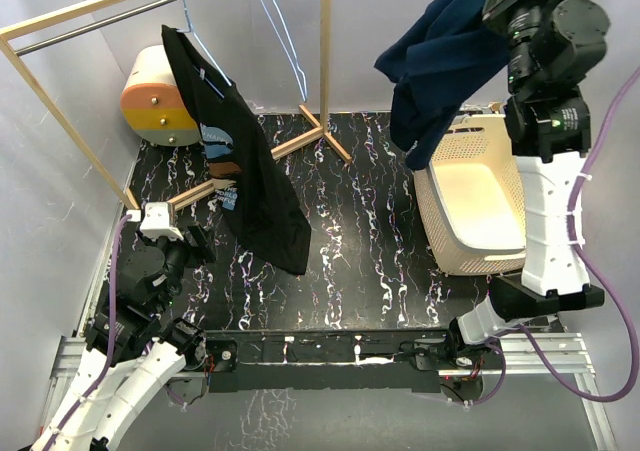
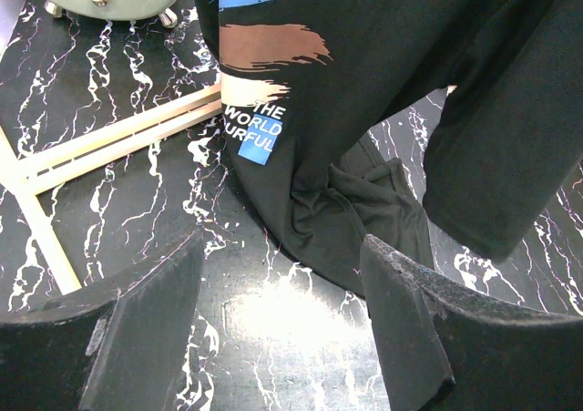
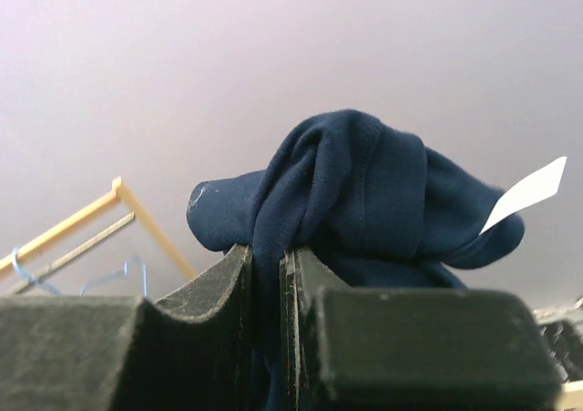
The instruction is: Remove the t-shirt from the hanger
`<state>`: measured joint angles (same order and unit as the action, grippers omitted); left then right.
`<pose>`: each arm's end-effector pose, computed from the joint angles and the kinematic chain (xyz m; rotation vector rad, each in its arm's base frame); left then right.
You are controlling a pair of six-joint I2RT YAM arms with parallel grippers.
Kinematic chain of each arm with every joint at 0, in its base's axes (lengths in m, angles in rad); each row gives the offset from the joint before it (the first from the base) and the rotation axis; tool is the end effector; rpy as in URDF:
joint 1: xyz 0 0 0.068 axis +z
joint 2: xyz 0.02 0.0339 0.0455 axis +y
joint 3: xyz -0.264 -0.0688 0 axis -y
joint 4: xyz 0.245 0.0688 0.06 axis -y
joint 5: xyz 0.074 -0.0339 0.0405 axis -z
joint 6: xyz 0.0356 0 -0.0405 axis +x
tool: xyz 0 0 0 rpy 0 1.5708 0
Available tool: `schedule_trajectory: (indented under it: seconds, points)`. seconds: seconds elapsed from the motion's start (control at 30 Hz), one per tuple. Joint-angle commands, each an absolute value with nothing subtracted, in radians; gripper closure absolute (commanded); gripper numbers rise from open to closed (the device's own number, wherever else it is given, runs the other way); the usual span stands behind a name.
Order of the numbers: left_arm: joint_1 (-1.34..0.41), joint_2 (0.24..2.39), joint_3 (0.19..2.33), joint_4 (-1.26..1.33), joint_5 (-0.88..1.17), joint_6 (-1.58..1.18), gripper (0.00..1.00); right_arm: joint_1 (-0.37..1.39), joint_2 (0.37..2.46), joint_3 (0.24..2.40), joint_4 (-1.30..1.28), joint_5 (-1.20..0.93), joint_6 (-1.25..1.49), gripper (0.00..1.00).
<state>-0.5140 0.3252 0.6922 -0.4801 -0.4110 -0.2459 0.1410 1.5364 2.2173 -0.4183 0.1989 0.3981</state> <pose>0.0792 -0.0284 0.3297 -0.0839 1.6774 -0.2271 0.2670 0.0308 0.6065 0.3369 1.2770 0.3289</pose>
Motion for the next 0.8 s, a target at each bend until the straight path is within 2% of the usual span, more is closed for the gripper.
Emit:
schedule_trajectory:
  seconds: [0.0, 0.23, 0.4, 0.67, 0.77]
  points:
    - [-0.513, 0.33, 0.698, -0.479, -0.417, -0.244, 0.32, 0.138, 1.513, 2.332, -0.32, 0.431, 0.282, 0.92]
    - [-0.514, 0.33, 0.697, -0.475, -0.405, -0.242, 0.32, 0.125, 1.386, 2.013, -0.227, 0.629, 0.173, 0.92]
    - [-0.512, 0.333, 0.694, -0.469, -0.397, -0.241, 0.32, 0.035, 1.36, 1.922, -0.243, 0.66, 0.197, 0.92]
    - [-0.513, 0.346, 0.693, -0.464, -0.384, -0.238, 0.32, -0.104, 1.457, 2.099, -0.354, 0.626, 0.202, 0.92]
    - [-0.514, 0.347, 0.691, -0.463, -0.379, -0.238, 0.32, -0.105, 1.467, 2.088, -0.381, 0.591, 0.23, 0.92]
